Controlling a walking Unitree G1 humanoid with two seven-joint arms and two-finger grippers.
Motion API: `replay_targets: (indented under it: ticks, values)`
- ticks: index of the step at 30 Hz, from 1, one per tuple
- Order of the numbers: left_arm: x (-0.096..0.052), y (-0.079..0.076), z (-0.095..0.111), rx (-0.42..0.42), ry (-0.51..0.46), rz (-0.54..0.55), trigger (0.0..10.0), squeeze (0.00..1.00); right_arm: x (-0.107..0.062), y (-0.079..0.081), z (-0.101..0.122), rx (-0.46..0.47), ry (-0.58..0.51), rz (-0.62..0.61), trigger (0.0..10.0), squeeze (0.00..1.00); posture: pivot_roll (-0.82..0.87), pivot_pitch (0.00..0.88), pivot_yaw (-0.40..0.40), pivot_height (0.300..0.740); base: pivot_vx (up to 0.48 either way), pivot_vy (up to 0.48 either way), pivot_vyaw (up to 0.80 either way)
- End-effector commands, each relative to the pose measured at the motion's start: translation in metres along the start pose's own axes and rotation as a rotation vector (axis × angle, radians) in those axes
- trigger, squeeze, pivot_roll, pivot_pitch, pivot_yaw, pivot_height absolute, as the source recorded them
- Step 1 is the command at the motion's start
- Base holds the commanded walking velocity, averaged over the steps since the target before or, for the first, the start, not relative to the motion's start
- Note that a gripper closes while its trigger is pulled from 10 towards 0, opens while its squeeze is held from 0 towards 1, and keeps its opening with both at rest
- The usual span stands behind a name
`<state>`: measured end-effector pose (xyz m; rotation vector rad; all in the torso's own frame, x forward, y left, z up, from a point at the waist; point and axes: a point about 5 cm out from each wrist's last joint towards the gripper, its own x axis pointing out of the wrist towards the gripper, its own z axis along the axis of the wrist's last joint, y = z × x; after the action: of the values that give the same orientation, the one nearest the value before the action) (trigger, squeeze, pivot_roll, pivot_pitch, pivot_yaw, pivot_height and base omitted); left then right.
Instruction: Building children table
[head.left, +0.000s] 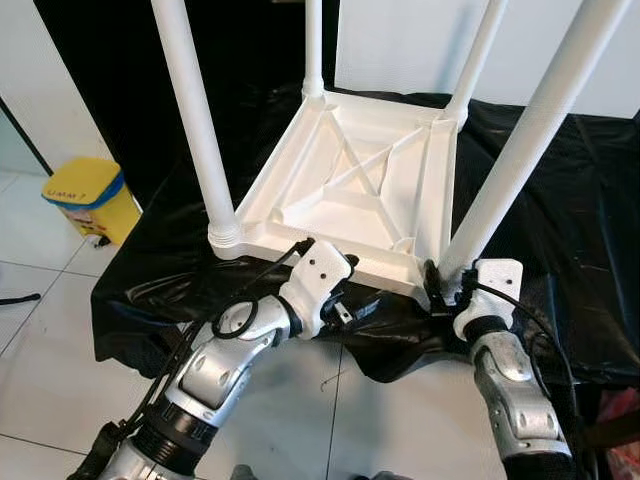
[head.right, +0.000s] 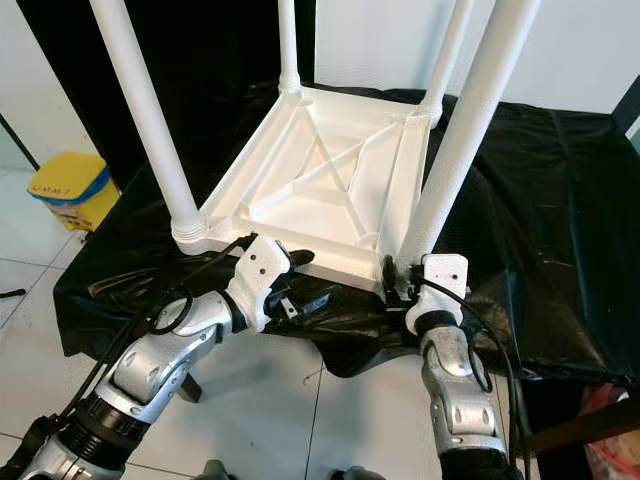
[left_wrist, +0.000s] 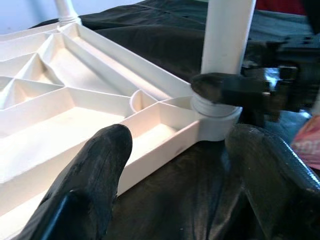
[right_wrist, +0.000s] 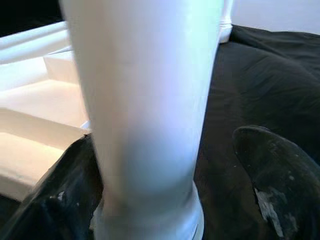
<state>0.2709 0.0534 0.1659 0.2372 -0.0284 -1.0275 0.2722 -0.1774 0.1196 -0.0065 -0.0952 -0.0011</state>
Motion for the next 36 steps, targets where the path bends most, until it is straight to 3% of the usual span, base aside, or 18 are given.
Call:
replay_targets:
  ticks: [1, 4, 8, 10, 12, 13, 14, 21, 25, 30, 35, 36]
  values:
    - [0.0, 0.0, 0.001, 0.01, -0.007, -0.045, 10.0, 0.0, -0.006, -0.003, 0.002, 0.004, -0.014, 0.01, 10.0, 0.0, 0.0, 0.088, -0.039, 0.74, 0.0, 0.0, 0.0]
    - [-0.003, 0.006, 0.002, 0.016, -0.007, -0.011, 10.0, 0.0, -0.027, 0.003, 0.005, 0.031, -0.013, 0.068, 10.0, 0.0, 0.0, 0.098, -0.035, 0.74, 0.0, 0.0, 0.0]
    - [-0.005, 0.008, 0.002, 0.021, -0.003, -0.008, 10.0, 0.0, -0.035, 0.004, 0.005, 0.033, -0.006, 0.09, 10.0, 0.0, -0.01, 0.098, -0.032, 0.74, 0.0, 0.0, 0.0]
    - [-0.01, 0.012, 0.002, 0.026, 0.006, -0.002, 10.0, 0.0, -0.048, 0.008, 0.005, 0.037, 0.016, 0.145, 10.0, 0.0, -0.02, 0.107, -0.024, 0.74, 0.0, 0.0, 0.0]
    - [-0.01, 0.012, 0.002, 0.026, 0.006, -0.002, 10.0, 0.0, -0.048, 0.008, 0.005, 0.037, 0.016, 0.145, 10.0, 0.0, -0.02, 0.107, -0.024, 0.74, 0.0, 0.0, 0.0]
    - [-0.017, 0.02, 0.004, 0.027, 0.008, 0.006, 10.0, 0.0, -0.059, 0.015, 0.004, 0.06, 0.056, 0.256, 10.0, 0.0, -0.02, 0.109, -0.021, 0.74, 0.0, 0.0, 0.0]
    - [-0.02, 0.023, 0.005, 0.025, 0.007, 0.009, 10.0, 0.0, -0.062, 0.017, 0.003, 0.071, 0.069, 0.292, 10.0, 0.0, -0.02, 0.109, -0.021, 0.74, 0.0, 0.0, 0.0]
    - [-0.036, 0.031, 0.009, 0.035, 0.011, 0.009, 10.0, 0.0, -0.058, 0.034, 0.006, 0.088, 0.068, 0.432, 10.0, 0.0, -0.01, 0.111, -0.02, 0.74, 0.0, 0.0, 0.0]
    - [-0.053, 0.041, 0.01, 0.017, 0.023, 0.035, 10.0, 0.0, -0.049, 0.046, 0.009, 0.095, 0.056, 0.49, 10.0, 0.0, 0.01, 0.111, -0.028, 0.74, 0.0, 0.0, 0.0]
    - [-0.073, 0.048, 0.01, -0.005, 0.052, 0.039, 10.0, 0.0, -0.034, 0.058, 0.012, 0.113, 0.031, 0.514, 10.0, 0.0, 0.03, 0.112, -0.041, 0.74, 0.0, 0.0, 0.0]
    - [-0.08, 0.05, 0.009, -0.009, 0.063, 0.045, 10.0, 0.0, -0.028, 0.062, 0.014, 0.107, 0.016, 0.51, 10.0, 0.0, 0.03, 0.112, -0.045, 0.74, 0.0, 0.0, 0.0]
    - [-0.092, 0.051, 0.007, -0.023, 0.081, 0.048, 10.0, 0.0, -0.019, 0.064, 0.015, 0.102, -0.006, 0.493, 10.0, 0.0, 0.05, 0.111, -0.052, 0.74, 0.0, 0.0, 0.0]
